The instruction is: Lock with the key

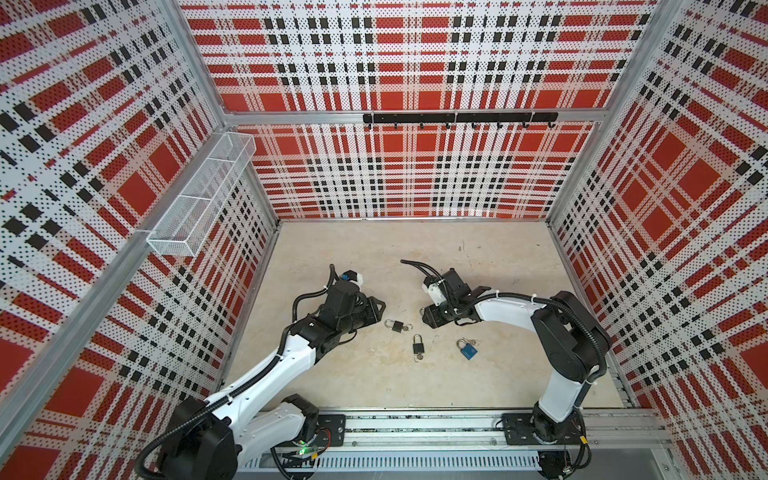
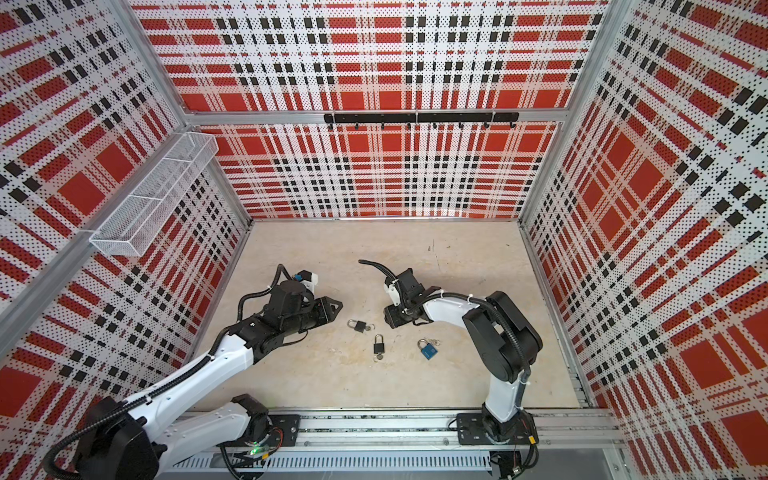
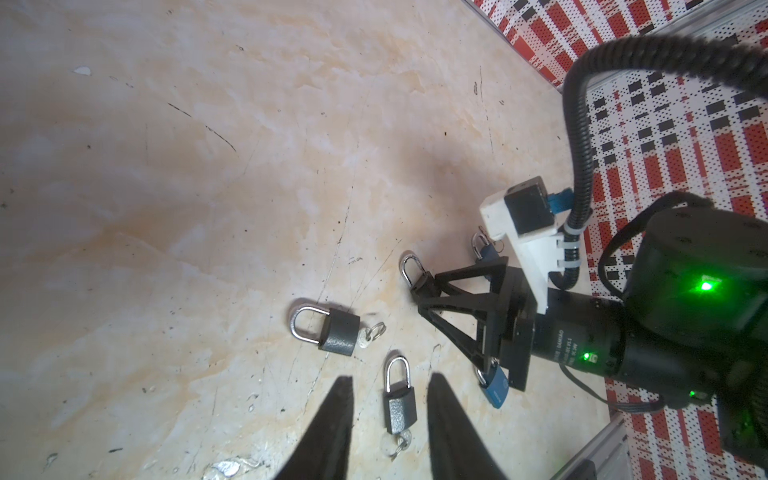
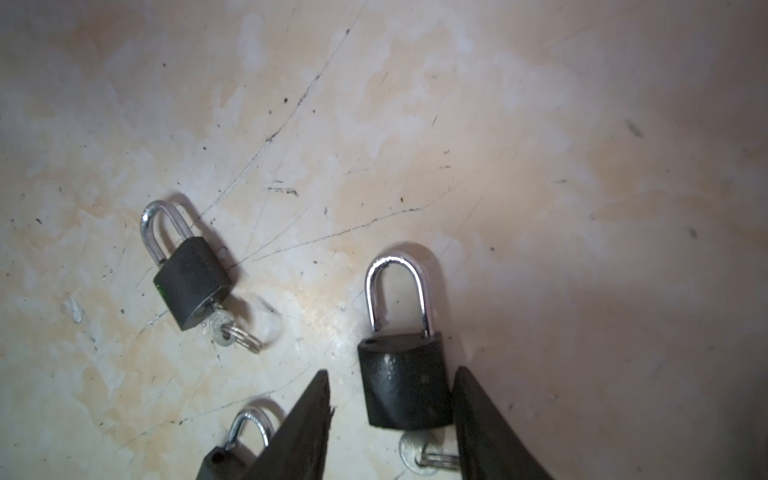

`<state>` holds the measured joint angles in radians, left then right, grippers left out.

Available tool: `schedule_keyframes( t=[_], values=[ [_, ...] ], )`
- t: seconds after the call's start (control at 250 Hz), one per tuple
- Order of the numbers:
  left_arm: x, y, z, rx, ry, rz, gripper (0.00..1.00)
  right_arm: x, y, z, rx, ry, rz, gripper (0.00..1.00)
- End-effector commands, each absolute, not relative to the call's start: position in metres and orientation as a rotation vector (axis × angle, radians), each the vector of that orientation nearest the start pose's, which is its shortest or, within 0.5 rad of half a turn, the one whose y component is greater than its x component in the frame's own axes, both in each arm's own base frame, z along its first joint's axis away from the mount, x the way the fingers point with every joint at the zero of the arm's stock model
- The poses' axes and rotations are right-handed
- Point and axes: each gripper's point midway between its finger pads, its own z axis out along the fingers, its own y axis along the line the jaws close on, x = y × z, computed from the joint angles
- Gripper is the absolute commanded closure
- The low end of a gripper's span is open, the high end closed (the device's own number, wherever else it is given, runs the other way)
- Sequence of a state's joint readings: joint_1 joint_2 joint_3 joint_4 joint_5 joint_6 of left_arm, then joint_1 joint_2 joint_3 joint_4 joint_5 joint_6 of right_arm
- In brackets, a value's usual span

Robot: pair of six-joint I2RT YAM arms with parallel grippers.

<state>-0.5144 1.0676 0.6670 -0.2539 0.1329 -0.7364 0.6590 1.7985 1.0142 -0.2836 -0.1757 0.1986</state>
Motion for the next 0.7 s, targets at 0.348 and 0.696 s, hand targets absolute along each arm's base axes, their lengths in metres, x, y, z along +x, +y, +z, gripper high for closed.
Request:
schedule_keyframes(
  t=[0.348,0.696],
  values=[
    [0.285,-0.184,0.157,-0.196,2.317,-0.835,0.66,0.316,0.270,0.022,-0.742,2.585,0.146,0.51],
    [0.283,-0.178,0.155,-0.212,2.315,-0.837,0.66,0.320,0.272,0.015,-0.740,2.587,0.105,0.53]
  ],
)
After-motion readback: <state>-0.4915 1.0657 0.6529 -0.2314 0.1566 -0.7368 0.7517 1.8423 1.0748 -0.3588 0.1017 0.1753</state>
